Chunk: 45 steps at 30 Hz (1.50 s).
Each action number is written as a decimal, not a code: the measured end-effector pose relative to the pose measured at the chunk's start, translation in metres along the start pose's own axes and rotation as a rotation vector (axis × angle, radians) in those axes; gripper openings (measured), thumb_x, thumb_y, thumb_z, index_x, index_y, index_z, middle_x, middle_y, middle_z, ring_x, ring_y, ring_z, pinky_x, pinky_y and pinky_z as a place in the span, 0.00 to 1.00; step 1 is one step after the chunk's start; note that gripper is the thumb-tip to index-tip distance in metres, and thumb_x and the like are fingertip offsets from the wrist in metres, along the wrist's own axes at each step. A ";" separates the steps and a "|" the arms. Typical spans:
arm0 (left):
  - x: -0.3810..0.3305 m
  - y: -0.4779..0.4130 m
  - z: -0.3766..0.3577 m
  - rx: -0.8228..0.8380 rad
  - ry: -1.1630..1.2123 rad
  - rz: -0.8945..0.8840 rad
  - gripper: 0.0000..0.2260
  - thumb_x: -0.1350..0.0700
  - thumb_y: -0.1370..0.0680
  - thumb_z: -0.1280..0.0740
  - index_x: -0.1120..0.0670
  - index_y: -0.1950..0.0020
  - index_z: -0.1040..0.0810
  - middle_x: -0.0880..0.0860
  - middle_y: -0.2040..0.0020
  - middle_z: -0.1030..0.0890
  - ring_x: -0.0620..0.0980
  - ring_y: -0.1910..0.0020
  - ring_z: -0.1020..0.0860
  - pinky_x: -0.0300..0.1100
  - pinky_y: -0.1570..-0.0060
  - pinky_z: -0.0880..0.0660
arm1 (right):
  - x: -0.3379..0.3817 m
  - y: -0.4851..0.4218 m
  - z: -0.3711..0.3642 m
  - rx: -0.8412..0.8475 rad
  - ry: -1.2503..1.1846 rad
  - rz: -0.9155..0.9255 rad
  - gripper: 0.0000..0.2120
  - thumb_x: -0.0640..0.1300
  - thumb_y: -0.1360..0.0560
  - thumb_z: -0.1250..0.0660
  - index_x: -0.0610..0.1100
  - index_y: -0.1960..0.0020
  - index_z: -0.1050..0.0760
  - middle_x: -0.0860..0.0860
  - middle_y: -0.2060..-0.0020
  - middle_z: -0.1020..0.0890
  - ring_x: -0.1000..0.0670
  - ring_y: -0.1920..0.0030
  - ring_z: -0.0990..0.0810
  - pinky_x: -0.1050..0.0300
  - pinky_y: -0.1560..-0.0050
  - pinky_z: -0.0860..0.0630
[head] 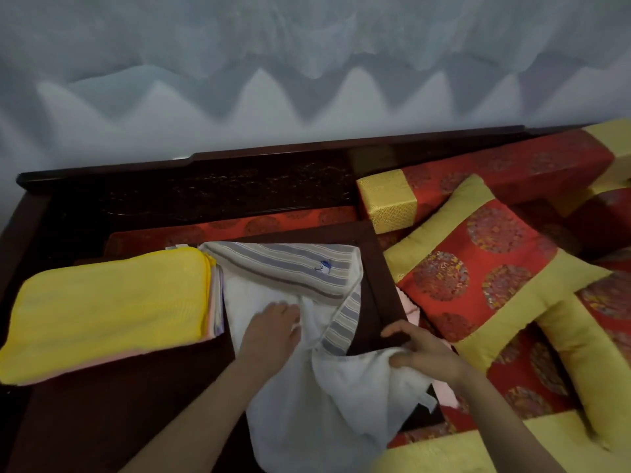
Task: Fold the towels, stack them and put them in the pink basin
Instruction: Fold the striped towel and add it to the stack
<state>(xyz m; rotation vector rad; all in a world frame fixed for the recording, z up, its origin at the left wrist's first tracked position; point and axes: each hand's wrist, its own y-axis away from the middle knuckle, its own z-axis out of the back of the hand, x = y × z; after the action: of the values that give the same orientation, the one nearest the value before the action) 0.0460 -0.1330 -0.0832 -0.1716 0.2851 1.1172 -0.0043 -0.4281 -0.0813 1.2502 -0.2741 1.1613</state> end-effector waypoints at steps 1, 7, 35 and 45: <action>-0.004 -0.023 -0.001 -0.005 0.008 -0.052 0.05 0.59 0.30 0.33 0.53 0.54 0.23 0.53 0.58 0.20 0.55 0.59 0.19 0.44 0.64 0.23 | 0.002 -0.001 -0.002 -0.010 0.001 0.000 0.20 0.45 0.37 0.30 0.55 0.45 0.26 0.45 0.51 0.20 0.51 0.55 0.21 0.62 0.56 0.26; -0.018 -0.100 -0.030 0.227 -0.338 -0.206 0.25 0.65 0.24 0.41 0.53 0.27 0.38 0.55 0.27 0.35 0.54 0.28 0.37 0.49 0.32 0.38 | 0.007 0.001 -0.016 -0.066 -0.080 -0.035 0.18 0.40 0.33 0.29 0.49 0.44 0.26 0.49 0.62 0.25 0.53 0.62 0.26 0.66 0.63 0.29; -0.068 -0.023 0.120 -0.231 1.135 0.345 0.10 0.59 0.24 0.31 0.45 0.58 0.15 0.48 0.60 0.15 0.46 0.59 0.20 0.50 0.55 0.22 | 0.121 0.049 0.006 -0.575 -0.069 0.725 0.08 0.51 0.32 0.26 0.47 0.62 0.21 0.51 0.59 0.20 0.56 0.57 0.25 0.67 0.56 0.33; -0.093 0.000 0.180 -0.333 1.242 0.141 0.03 0.62 0.25 0.31 0.56 0.53 0.18 0.60 0.57 0.16 0.57 0.57 0.19 0.54 0.53 0.24 | 0.209 0.079 0.020 -0.544 -0.157 0.900 0.09 0.42 0.32 0.24 0.42 0.62 0.23 0.51 0.68 0.23 0.57 0.67 0.30 0.66 0.65 0.33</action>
<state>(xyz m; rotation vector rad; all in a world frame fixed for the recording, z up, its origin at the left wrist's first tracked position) 0.0327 -0.1634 0.1167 -1.1653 1.2211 1.0692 0.0350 -0.3440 0.1229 0.7151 -1.2746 1.5814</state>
